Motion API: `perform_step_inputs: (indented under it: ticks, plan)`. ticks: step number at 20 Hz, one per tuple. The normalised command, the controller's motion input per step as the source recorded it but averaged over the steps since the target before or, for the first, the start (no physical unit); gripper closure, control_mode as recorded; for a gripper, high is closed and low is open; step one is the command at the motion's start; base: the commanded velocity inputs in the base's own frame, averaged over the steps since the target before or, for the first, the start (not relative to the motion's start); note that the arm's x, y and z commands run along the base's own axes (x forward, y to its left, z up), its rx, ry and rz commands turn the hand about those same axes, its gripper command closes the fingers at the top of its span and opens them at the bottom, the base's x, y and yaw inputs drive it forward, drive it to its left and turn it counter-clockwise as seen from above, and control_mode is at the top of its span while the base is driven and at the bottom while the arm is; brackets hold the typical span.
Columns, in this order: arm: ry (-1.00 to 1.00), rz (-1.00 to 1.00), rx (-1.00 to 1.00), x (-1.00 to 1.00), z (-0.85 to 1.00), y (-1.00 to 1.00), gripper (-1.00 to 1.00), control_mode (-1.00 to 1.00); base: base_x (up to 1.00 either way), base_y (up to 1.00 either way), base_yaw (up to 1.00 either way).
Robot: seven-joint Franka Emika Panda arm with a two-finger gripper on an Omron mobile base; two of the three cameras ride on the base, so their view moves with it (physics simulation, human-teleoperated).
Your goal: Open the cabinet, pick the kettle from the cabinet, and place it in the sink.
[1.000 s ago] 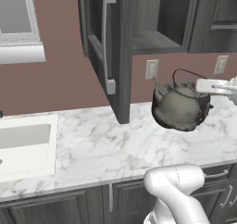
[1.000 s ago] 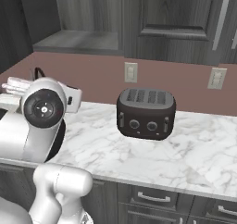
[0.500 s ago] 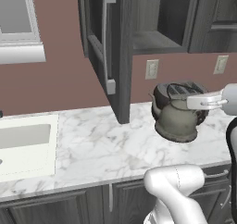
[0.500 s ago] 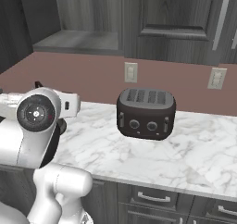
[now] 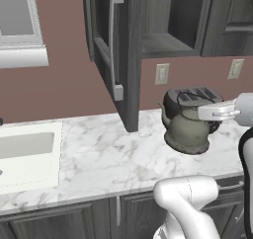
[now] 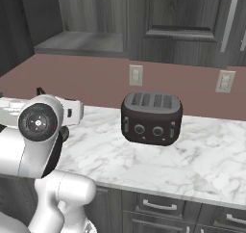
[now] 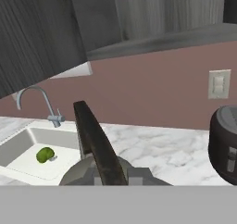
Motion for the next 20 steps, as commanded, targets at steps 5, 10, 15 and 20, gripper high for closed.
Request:
perform_step_inputs:
  ticks: [5, 10, 15, 20]
  plan:
    - [0.00, 0.00, 0.00, 0.00, 0.00, 0.00, 1.00, -1.00, 0.00, 0.00, 0.00]
    - [0.00, 0.00, 0.00, 0.00, 0.00, 0.00, 1.00, -1.00, 0.00, 0.00, 0.00]
    - [0.00, 0.00, 0.00, 0.00, 0.00, 0.00, 1.00, -1.00, 0.00, 0.00, 0.00]
    - [0.00, 0.00, 0.00, 0.00, 0.00, 0.00, 1.00, -1.00, 0.00, 0.00, 0.00]
